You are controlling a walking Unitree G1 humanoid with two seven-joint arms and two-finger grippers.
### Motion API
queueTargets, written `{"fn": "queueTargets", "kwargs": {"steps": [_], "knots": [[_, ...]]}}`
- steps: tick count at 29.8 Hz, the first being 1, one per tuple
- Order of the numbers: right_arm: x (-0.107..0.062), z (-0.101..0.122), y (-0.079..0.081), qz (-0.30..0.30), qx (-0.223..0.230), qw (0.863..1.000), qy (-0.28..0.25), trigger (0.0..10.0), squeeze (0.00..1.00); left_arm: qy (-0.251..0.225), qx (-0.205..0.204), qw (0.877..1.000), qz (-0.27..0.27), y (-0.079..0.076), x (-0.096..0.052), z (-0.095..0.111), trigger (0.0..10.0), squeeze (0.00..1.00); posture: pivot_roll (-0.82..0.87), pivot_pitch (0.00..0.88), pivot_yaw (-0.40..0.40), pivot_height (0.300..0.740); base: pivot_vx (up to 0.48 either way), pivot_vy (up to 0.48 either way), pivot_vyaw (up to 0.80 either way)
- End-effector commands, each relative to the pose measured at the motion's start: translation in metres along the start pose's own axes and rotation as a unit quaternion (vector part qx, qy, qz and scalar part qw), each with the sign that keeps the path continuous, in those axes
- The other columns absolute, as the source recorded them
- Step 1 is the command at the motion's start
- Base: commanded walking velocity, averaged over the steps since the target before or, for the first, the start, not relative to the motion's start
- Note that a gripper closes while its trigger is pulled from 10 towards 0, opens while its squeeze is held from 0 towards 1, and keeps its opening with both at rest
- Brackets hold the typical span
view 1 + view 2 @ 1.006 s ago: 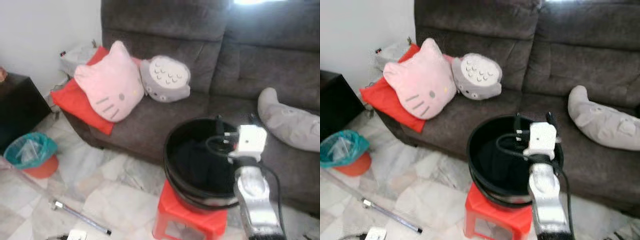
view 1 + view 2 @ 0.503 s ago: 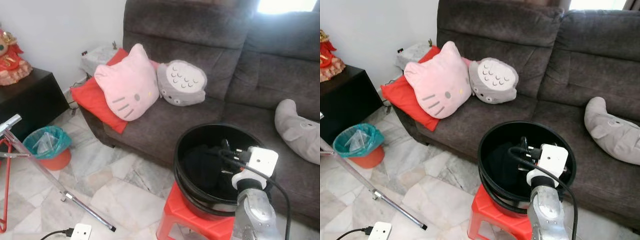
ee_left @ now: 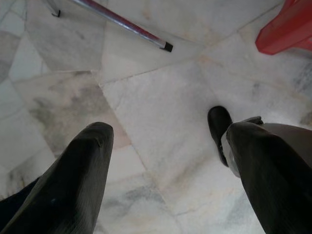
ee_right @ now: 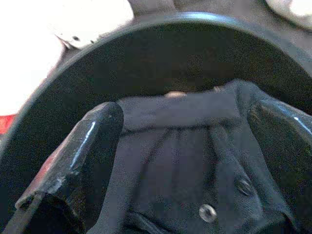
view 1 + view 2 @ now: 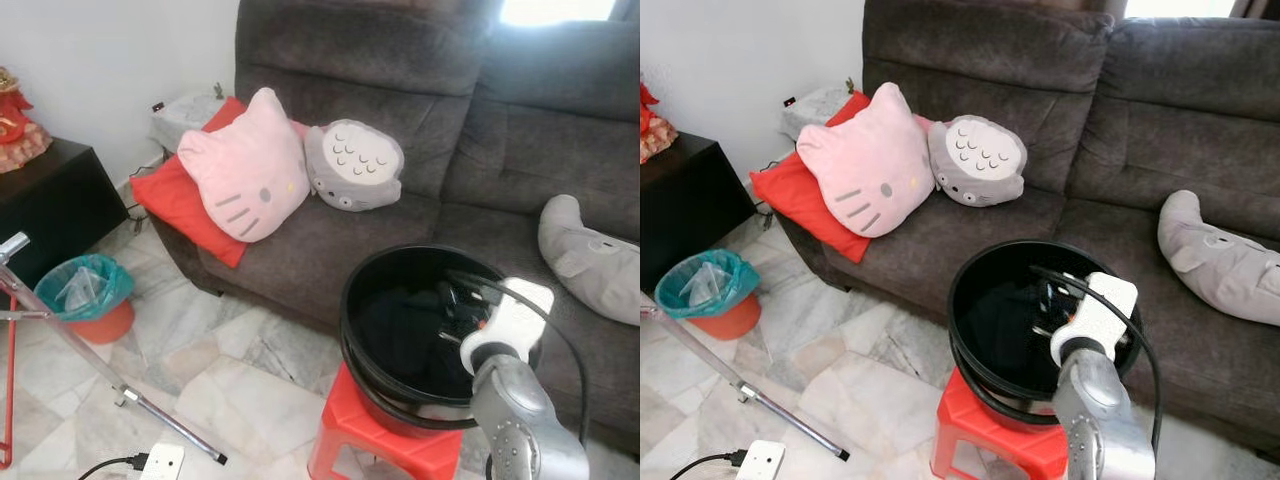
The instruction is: Hang hanger
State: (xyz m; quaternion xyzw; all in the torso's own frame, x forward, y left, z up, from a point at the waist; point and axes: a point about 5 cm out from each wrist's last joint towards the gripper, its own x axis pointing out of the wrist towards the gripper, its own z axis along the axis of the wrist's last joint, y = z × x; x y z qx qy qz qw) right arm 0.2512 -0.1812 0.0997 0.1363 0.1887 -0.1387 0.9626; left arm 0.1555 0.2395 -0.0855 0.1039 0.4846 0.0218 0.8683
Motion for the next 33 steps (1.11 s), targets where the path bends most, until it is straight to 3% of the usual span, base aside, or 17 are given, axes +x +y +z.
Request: {"fn": "queueTargets", "kwargs": {"steps": [1, 3, 12, 14, 24, 25, 33], "knots": [[0.0, -0.002, 0.008, 0.012, 0.035, 0.999, 0.016, 10.0, 0.0, 0.01, -0.002, 1.0, 0.007, 0.006, -0.001, -0.005, 10.0, 0.0, -0.11, 0.0, 0.034, 0.74, 0.0, 0.0, 0.0], [0.001, -0.007, 0.007, 0.009, 0.073, 0.997, 0.035, 10.0, 0.0, 0.01, -0.002, 1.0, 0.01, 0.008, -0.002, -0.005, 10.0, 0.0, -0.11, 0.0, 0.034, 0.74, 0.0, 0.0, 0.0], [0.0, -0.014, 0.002, -0.006, 0.07, 0.996, 0.059, 10.0, 0.0, 0.011, 0.003, 1.0, 0.011, 0.013, -0.003, -0.008, 10.0, 0.0, -0.12, 0.0, 0.041, 0.74, 0.0, 0.0, 0.0], [0.001, -0.022, 0.001, -0.008, 0.081, 0.993, 0.083, 10.0, 0.0, 0.01, 0.005, 1.0, 0.01, 0.01, -0.002, -0.007, 10.0, 0.0, -0.11, 0.0, 0.039, 0.74, 0.0, 0.0, 0.0], [0.005, -0.03, -0.002, -0.004, 0.101, 0.989, 0.11, 10.0, 0.0, 0.01, 0.008, 1.0, 0.008, 0.008, -0.002, -0.008, 10.0, 0.0, -0.12, 0.0, 0.037, 0.74, 0.0, 0.0, 0.0], [0.006, -0.03, -0.004, -0.008, 0.105, 0.989, 0.108, 0.0, 0.0, 0.011, 0.007, 1.0, 0.009, 0.008, -0.002, -0.008, 10.0, 0.0, -0.12, 0.0, 0.037, 0.74, 0.0, 0.0, 0.0], [0.006, -0.029, -0.004, -0.012, 0.103, 0.989, 0.107, 0.0, 0.0, 0.014, 0.007, 1.0, 0.009, 0.008, -0.003, -0.011, 10.0, 0.0, -0.11, 0.0, 0.039, 0.74, 0.0, 0.0, 0.0]]}}
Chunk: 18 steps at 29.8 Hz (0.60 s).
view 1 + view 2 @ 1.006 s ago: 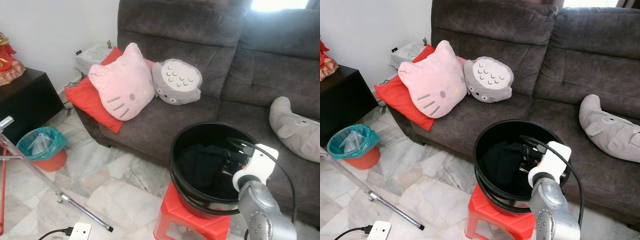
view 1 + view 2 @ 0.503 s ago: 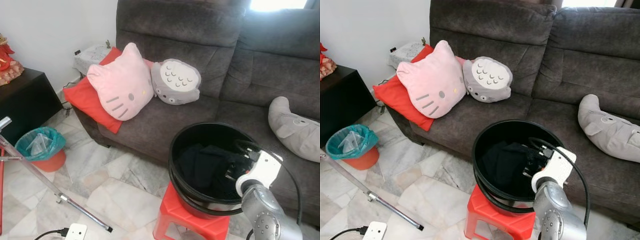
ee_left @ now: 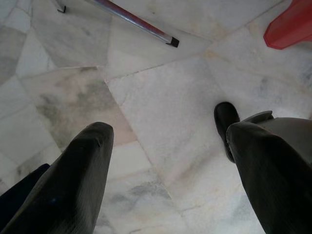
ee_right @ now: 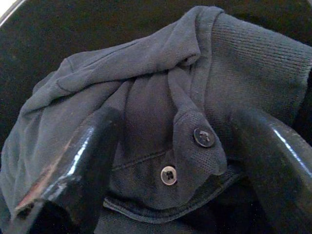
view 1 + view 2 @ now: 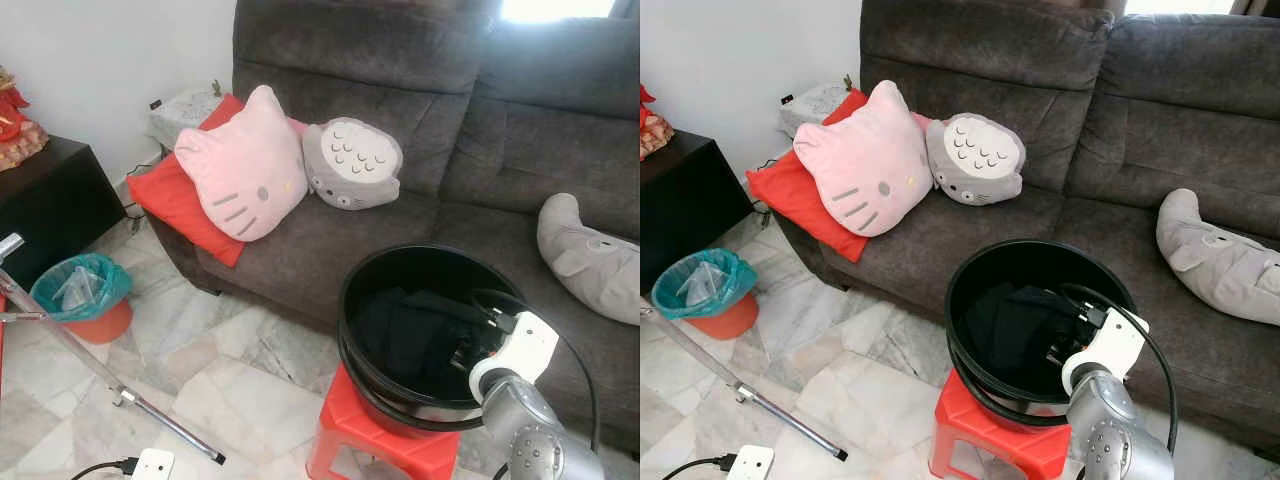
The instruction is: Hang hanger
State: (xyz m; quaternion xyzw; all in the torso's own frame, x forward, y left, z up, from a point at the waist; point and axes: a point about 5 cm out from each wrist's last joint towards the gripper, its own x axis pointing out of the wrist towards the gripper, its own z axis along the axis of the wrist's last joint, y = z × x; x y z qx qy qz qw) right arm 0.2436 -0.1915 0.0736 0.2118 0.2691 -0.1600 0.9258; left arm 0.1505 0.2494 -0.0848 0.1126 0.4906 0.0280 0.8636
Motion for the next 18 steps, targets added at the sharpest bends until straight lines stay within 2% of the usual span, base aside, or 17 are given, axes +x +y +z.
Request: {"fn": "queueTargets", "kwargs": {"steps": [1, 7, 18], "knots": [[0.0014, -0.0086, 0.0129, 0.012, 0.032, 0.999, 0.016, 0.0, 0.0, 0.007, 0.002, 1.0, -0.001, -0.002, -0.0014, -0.0074, 10.0, 0.0, -0.11, 0.0, 0.039, 0.74, 0.0, 0.0, 0.0], [0.0022, -0.0071, 0.0139, 0.013, 0.034, 0.999, 0.015, 0.0, 0.0, 0.009, 0.004, 1.0, -0.002, 0.0001, -0.0037, -0.0153, 10.0, 0.0, -0.11, 0.0, 0.042, 0.74, 0.0, 0.0, 0.0], [0.0053, -0.0036, 0.0187, 0.026, 0.042, 0.999, 0.013, 0.0, 0.0, 0.0, 0.003, 1.0, -0.001, 0.0009, -0.0014, -0.0053, 10.0, 0.0, -0.1, 0.0, 0.045, 0.74, 0.0, 0.0, 0.0]]}}
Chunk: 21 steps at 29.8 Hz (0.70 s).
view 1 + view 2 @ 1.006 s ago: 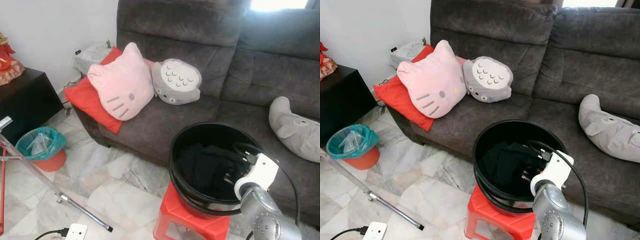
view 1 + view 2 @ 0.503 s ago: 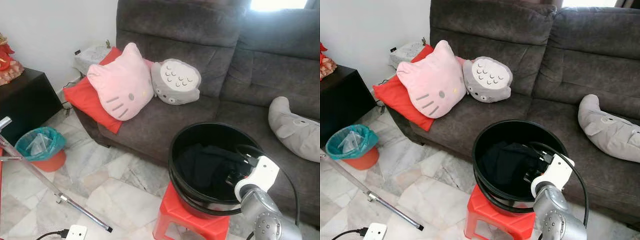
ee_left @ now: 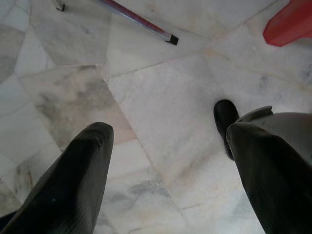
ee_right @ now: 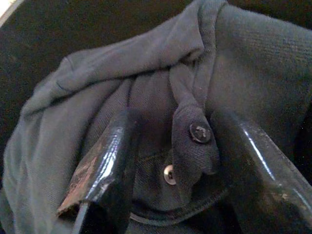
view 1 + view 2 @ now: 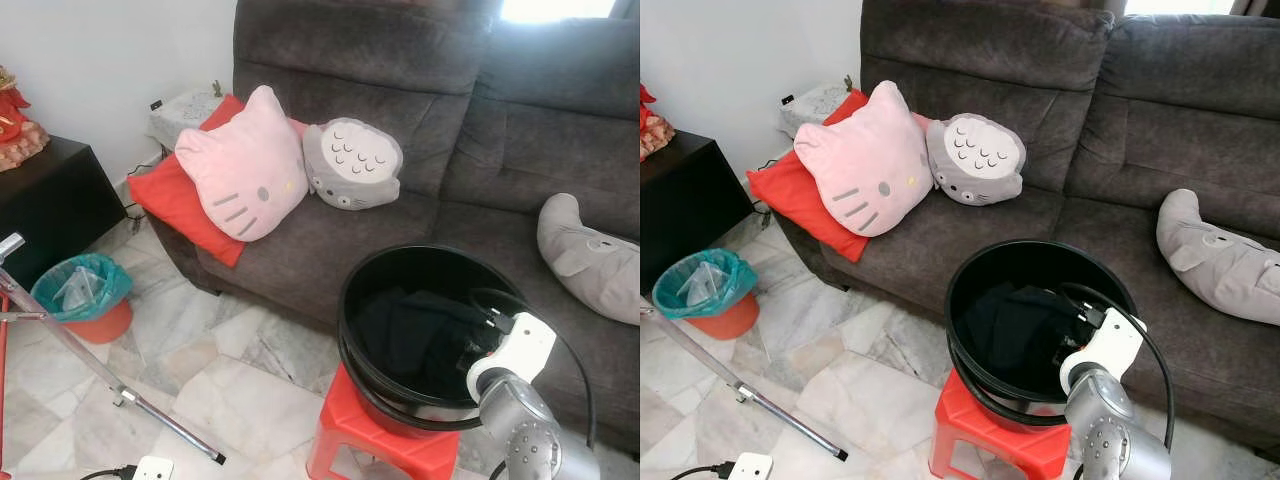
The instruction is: Hang hanger
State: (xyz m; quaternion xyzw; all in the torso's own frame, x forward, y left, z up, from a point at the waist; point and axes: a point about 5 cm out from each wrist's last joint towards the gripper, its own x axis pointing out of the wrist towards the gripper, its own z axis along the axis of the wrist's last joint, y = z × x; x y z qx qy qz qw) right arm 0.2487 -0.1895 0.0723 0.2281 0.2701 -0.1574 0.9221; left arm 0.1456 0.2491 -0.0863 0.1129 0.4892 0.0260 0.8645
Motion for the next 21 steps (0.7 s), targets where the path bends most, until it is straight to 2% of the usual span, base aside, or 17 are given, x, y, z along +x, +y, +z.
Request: {"fn": "queueTargets", "kwargs": {"steps": [1, 13, 21], "knots": [[0.001, -0.003, 0.016, 0.022, 0.027, 0.999, 0.003, 0.0, 0.0, 0.0, 0.002, 1.0, 0.001, 0.002, 0.0, 0.002, 10.0, 0.0, -0.1, 0.0, 0.046, 0.74, 0.0, 0.0, 0.0], [0.003, -0.003, 0.02, 0.023, 0.024, 0.999, 0.0, 0.0, 0.0, -0.001, -0.001, 1.0, -0.004, 0.004, 0.002, 0.009, 10.0, 0.0, -0.09, 0.0, 0.047, 0.74, 0.0, 0.0, 0.0], [0.003, -0.003, 0.021, 0.026, 0.024, 0.999, 0.0, 0.0, 0.0, -0.006, 0.0, 1.0, 0.004, 0.015, 0.002, 0.014, 10.0, 0.0, -0.09, 0.0, 0.048, 0.74, 0.0, 0.0, 0.0]]}}
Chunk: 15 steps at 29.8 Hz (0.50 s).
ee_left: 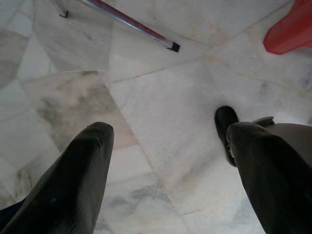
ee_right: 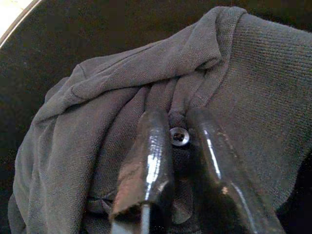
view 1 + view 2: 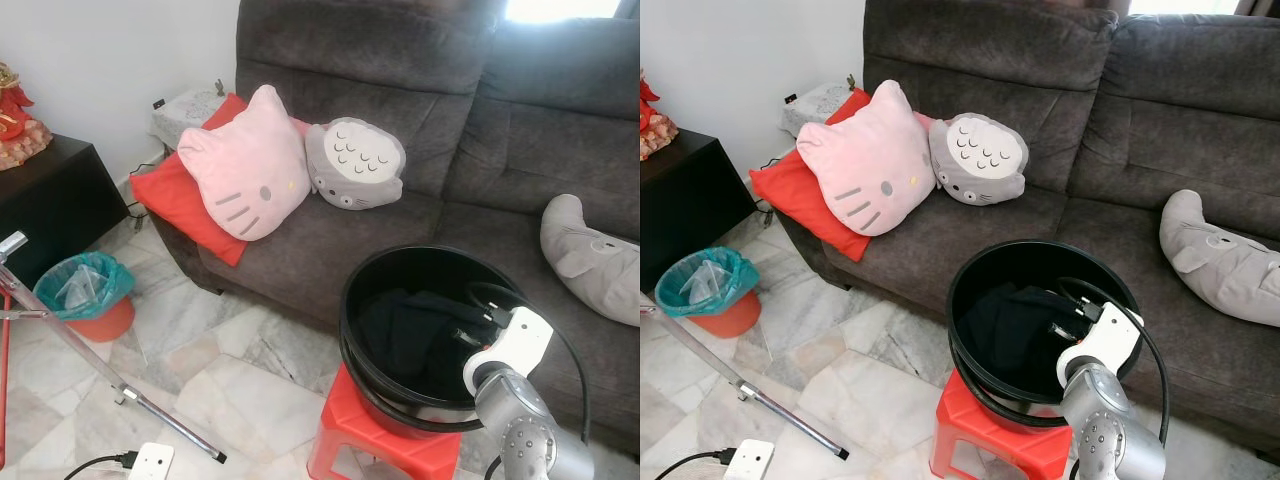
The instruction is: Hang hanger
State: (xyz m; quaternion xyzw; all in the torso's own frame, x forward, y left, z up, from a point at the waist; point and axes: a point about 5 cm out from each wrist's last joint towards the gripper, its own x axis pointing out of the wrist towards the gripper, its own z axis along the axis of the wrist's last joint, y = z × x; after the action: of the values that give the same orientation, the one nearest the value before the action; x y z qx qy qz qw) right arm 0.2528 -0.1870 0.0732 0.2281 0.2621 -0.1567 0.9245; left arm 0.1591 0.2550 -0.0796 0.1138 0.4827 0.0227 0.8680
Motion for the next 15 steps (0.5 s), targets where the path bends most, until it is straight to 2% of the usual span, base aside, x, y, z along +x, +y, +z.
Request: {"fn": "queueTargets", "kwargs": {"steps": [1, 3, 5, 12, 15], "knots": [[0.001, -0.004, 0.017, 0.023, 0.023, 0.999, 0.007, 0.0, 0.0, 0.001, -0.002, 1.0, 0.006, 0.008, -0.001, 0.001, 10.0, 0.0, -0.09, 0.0, 0.048, 0.74, 0.0, 0.0, 0.0], [0.002, 0.0, 0.017, 0.024, 0.018, 1.0, -0.007, 0.0, 0.0, -0.002, -0.002, 1.0, 0.008, 0.01, 0.0, 0.004, 10.0, 0.0, -0.09, 0.0, 0.048, 0.74, 0.0, 0.0, 0.0], [0.002, 0.009, 0.022, 0.038, -0.008, 0.999, -0.035, 0.0, 0.0, -0.005, -0.003, 1.0, 0.009, 0.011, 0.0, 0.008, 10.0, 0.0, -0.09, 0.0, 0.048, 0.74, 0.0, 0.0, 0.0], [0.001, 0.028, 0.042, 0.095, -0.001, 0.992, -0.082, 0.0, 0.0, -0.003, -0.003, 1.0, 0.01, 0.006, 0.0, 0.004, 10.0, 0.0, -0.09, 0.0, 0.044, 0.74, 0.0, 0.0, 0.0], [0.0, 0.028, 0.047, 0.112, -0.009, 0.99, -0.084, 0.0, 0.0, 0.0, -0.003, 1.0, 0.008, 0.002, 0.0, 0.0, 10.0, 0.0, -0.09, 0.0, 0.045, 0.74, 0.0, 0.0, 0.0]]}}
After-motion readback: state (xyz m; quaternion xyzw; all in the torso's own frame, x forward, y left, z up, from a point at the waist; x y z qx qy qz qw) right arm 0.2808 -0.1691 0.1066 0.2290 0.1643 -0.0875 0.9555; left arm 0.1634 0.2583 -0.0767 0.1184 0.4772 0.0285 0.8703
